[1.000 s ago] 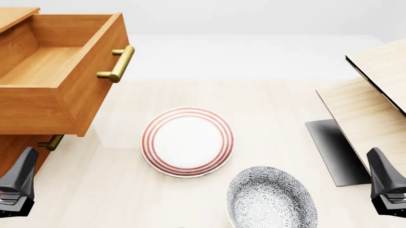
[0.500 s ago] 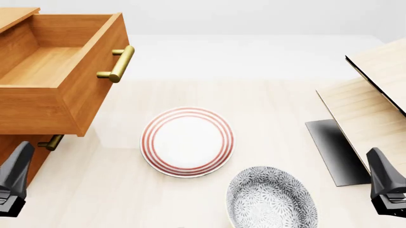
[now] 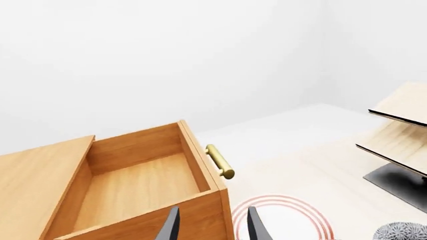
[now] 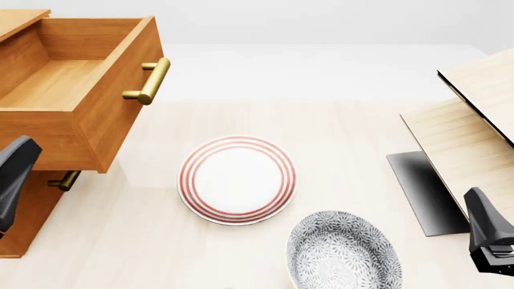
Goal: Close the top drawer of the cabinet.
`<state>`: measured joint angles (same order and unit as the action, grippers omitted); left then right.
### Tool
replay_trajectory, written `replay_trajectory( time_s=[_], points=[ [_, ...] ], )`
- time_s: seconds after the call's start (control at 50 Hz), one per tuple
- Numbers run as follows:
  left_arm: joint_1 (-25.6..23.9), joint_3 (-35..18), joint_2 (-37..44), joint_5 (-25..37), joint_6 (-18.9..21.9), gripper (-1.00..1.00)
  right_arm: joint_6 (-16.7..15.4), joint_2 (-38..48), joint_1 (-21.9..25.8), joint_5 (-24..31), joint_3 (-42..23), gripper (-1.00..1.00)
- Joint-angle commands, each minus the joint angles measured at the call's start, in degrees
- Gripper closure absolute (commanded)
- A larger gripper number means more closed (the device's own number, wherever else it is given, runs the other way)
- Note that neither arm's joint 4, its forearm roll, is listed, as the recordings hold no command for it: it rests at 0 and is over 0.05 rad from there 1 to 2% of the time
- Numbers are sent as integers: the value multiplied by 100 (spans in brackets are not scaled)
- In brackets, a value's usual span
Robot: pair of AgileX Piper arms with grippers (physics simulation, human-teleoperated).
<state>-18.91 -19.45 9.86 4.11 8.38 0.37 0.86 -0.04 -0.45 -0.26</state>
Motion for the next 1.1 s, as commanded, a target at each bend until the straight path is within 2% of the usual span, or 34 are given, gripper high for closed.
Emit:
replay_trajectory(
  time_s=[0.02, 0.2, 0.42, 0.5, 0.56, 0.68, 0.82, 0.9, 1.02, 1.1],
  points=[
    [-817, -445, 957, -620, 183, -100, -1, 0, 0, 2, -1, -100],
    [-1364, -782, 1631, -1074, 436, -100, -4, 2, 1, -3, 0, -100],
    [-2297, -1541, 3025, -1560, 694, -100, -1, -15, 1, 13, 2, -100],
    [-2497, -1811, 3456, -1716, 743, -100, 6, -13, 0, 13, 2, -100],
    [-2689, -2125, 3867, -1750, 751, -100, 0, -13, 1, 10, 3, -100],
    [-3169, -2772, 4708, -1910, 1074, -100, 2, 3, 1, -5, 4, -100],
    [-3288, -3298, 5394, -1894, 1046, -100, 4, 14, 0, -15, 2, -100],
    [-3599, -3933, 5948, -1594, 871, -100, 3, 4, 1, -5, 1, -100],
    [-3442, -4518, 6478, -1379, 854, -100, 2, -2, 1, 1, 1, -100],
    [-3420, -4632, 6638, -1372, 875, -100, 3, -6, 0, 4, 1, -100]
  ],
)
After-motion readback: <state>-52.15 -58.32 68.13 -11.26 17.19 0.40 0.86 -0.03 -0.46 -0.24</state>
